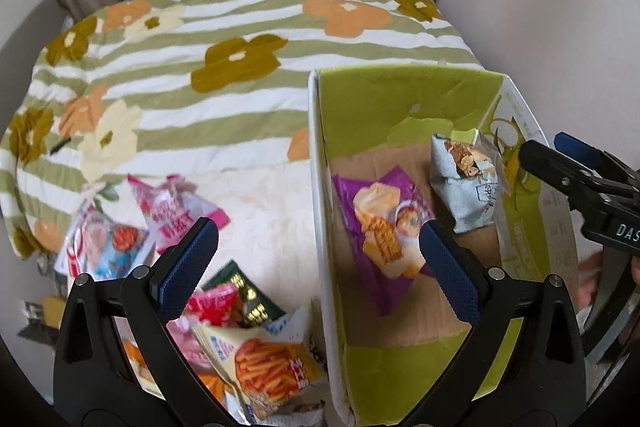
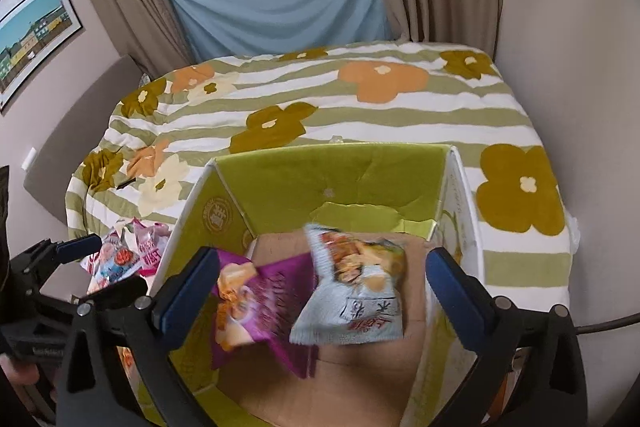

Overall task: Organize snacks
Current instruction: 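Carry both bags into the yellow-green box and open both tools to drop them, then return both tools to the pile and grasp the dark purple bag and white TAIRE bag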

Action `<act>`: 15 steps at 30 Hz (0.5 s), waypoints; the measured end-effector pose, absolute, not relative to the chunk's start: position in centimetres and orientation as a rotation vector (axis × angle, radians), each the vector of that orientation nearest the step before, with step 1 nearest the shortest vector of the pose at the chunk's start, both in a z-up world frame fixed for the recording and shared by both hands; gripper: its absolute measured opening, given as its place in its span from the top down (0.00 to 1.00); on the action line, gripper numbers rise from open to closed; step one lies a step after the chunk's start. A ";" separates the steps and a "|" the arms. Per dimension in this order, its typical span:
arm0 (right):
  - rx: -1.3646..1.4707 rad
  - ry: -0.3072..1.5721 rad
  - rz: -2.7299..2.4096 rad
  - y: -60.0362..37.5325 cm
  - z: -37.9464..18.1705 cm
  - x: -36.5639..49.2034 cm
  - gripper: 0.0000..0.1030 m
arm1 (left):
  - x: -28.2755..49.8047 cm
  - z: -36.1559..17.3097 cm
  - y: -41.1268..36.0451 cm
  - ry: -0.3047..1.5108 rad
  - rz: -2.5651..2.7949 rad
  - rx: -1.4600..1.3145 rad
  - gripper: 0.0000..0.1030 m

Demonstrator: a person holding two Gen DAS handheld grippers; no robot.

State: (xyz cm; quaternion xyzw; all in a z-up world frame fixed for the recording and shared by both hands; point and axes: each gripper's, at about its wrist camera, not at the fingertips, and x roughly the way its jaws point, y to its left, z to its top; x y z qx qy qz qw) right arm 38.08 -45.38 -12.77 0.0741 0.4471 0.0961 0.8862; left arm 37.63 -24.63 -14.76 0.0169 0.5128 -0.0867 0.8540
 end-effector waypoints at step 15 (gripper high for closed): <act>0.131 0.891 0.244 -46.1 -8.5 34.2 0.00 | 31.9 -9.8 -20.9 0.993 -0.089 -0.019 0.03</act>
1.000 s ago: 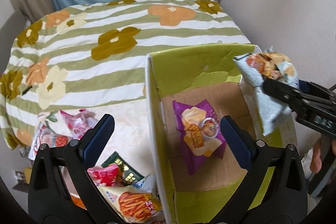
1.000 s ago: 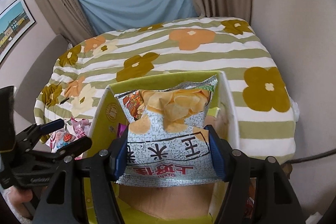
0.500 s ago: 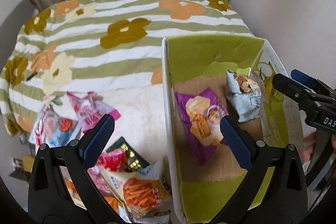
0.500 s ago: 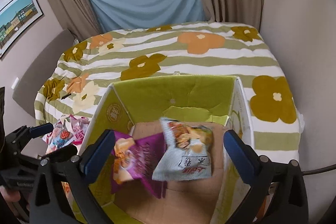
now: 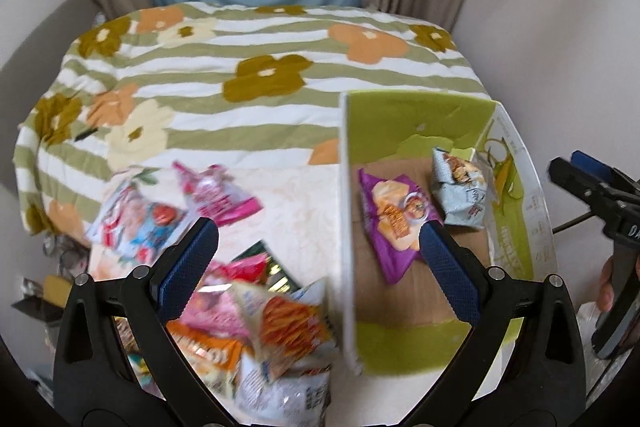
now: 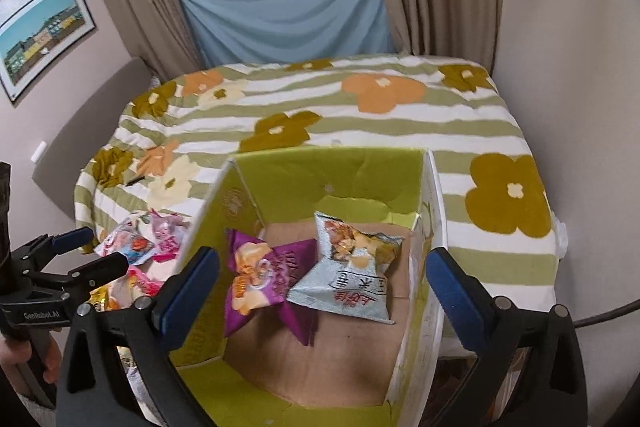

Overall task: Organize snacks
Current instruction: 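Return both tools to the pile and grasp the dark purple bag and white TAIRE bag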

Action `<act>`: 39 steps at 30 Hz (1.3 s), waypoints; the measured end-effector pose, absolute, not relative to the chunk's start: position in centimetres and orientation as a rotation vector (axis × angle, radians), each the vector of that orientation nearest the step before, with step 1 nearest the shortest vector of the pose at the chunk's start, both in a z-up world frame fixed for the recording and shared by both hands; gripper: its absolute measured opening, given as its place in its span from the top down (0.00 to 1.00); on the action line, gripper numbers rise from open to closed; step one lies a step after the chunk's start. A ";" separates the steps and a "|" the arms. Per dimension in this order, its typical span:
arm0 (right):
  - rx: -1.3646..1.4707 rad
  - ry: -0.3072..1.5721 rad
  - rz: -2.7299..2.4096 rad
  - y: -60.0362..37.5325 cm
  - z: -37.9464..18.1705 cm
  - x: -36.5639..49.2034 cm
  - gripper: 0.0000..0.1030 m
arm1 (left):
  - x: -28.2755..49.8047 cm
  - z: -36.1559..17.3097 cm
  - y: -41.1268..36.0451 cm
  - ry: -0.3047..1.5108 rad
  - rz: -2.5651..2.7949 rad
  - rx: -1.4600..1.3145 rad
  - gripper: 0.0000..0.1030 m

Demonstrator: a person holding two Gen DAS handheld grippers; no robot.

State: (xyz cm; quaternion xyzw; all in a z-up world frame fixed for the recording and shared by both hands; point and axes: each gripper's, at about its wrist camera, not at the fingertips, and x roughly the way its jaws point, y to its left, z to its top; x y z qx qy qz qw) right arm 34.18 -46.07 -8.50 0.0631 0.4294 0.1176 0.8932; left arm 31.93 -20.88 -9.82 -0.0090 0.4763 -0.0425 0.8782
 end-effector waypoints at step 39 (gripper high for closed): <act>0.274 1.093 0.290 -26.5 -17.6 16.5 0.00 | 14.2 -22.9 4.9 1.223 -0.067 -0.501 0.03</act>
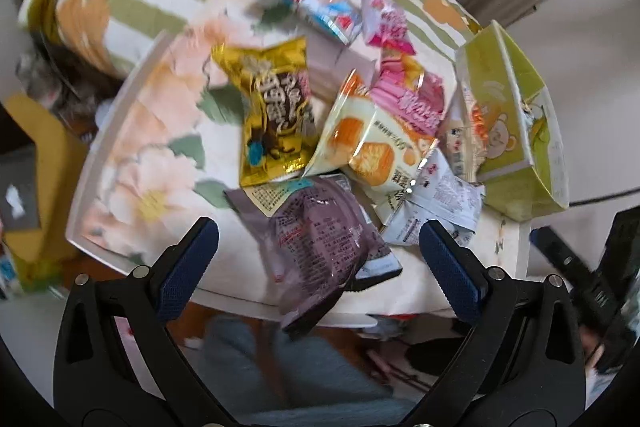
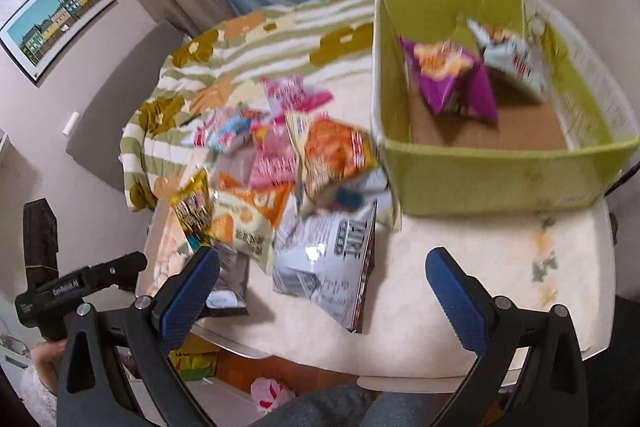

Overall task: Organize snacks
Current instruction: 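Return both tools to the pile and grasp the dark purple bag and white TAIRE bag, then carry the dark purple bag with the left tool while the right tool carries the TAIRE bag into the box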

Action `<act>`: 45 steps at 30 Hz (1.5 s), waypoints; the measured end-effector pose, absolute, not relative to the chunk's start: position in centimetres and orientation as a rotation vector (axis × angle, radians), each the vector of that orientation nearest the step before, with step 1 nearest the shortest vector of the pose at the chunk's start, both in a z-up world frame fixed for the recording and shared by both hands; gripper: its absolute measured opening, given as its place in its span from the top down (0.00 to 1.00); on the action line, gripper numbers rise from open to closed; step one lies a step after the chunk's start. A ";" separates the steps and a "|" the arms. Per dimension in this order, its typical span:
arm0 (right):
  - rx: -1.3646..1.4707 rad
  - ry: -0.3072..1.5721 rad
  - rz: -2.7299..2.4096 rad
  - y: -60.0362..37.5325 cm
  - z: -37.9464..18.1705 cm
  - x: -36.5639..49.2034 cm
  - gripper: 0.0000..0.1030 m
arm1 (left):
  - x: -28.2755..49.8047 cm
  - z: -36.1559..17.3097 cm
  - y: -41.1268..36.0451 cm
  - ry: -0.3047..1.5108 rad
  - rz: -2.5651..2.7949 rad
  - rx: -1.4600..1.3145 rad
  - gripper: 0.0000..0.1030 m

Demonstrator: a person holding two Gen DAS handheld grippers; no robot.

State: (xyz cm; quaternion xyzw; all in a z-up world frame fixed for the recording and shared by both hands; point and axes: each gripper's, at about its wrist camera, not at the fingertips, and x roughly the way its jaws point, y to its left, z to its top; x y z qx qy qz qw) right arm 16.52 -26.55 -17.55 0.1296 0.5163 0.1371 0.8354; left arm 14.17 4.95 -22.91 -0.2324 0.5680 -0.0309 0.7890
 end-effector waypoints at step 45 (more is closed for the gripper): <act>0.275 1.237 0.408 -23.5 -27.1 20.5 0.07 | 12.4 -27.2 3.0 1.289 -0.047 -0.459 0.42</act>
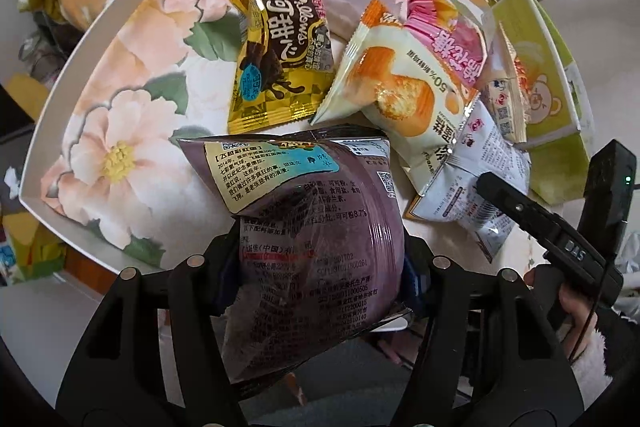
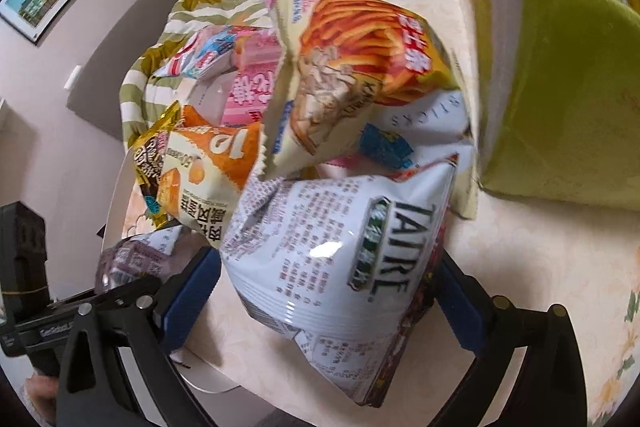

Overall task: Organize snacks
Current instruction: 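Carry the dark purple bag with the left tool while the right tool carries the TAIRE bag into the box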

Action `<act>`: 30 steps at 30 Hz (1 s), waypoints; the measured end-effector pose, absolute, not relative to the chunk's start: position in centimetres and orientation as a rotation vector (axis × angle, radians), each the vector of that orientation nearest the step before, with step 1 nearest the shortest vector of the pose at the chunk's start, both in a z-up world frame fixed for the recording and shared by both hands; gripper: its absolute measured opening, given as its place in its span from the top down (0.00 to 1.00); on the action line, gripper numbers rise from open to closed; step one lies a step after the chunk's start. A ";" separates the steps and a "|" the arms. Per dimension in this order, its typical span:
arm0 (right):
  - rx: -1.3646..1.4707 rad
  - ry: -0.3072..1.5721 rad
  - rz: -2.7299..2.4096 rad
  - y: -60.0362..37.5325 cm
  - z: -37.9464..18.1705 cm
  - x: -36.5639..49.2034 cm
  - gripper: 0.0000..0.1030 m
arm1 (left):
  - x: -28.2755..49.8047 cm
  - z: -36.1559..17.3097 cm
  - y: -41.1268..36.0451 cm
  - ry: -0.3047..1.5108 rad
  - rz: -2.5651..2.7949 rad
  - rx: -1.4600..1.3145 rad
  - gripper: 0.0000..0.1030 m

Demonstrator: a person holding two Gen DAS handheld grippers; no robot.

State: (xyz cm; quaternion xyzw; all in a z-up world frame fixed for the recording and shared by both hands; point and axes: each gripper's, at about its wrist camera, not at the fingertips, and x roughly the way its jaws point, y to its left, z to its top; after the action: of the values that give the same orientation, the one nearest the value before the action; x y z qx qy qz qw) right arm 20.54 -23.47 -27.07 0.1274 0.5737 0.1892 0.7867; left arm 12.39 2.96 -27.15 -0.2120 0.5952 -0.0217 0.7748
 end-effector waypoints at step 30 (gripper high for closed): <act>0.371 1.088 0.260 -24.1 -17.9 13.0 0.39 | 14.7 -15.8 1.3 1.086 -0.356 -0.291 0.42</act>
State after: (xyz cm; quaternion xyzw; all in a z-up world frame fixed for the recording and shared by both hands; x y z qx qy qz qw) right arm 13.04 -24.09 -17.85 0.1751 0.5129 0.1228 0.8313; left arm 14.73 1.33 -15.83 -0.1372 0.5123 -0.1678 0.8310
